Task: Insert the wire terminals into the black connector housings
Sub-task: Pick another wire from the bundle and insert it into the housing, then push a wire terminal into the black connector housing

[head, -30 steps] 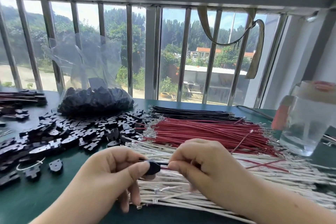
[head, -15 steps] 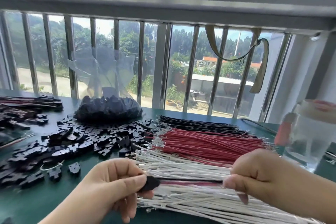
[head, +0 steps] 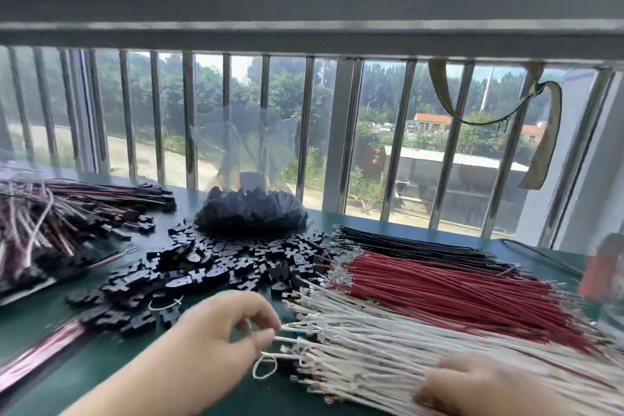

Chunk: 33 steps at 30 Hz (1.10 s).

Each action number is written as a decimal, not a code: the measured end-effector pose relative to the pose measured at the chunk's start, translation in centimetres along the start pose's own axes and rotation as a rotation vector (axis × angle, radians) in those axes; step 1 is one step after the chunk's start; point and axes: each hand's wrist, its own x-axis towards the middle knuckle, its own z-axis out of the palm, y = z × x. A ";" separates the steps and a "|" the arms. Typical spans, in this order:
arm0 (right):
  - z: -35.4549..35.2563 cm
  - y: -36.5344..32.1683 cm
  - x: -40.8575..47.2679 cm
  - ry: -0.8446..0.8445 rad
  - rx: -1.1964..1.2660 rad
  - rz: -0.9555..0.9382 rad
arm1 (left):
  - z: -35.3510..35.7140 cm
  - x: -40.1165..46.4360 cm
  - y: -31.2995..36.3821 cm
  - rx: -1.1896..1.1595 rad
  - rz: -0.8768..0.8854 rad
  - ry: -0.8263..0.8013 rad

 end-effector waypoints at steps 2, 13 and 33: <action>0.2 -1.1 0.3 0.060 -0.178 0.025 | -0.1 0.8 -2.1 0.313 -0.095 0.127; 0.6 -2.5 0.1 0.209 -0.144 0.106 | 0.7 3.2 -3.8 0.824 -0.242 0.305; -3.0 0.3 -2.7 0.341 0.072 0.175 | 5.6 0.9 3.7 -0.487 0.131 0.075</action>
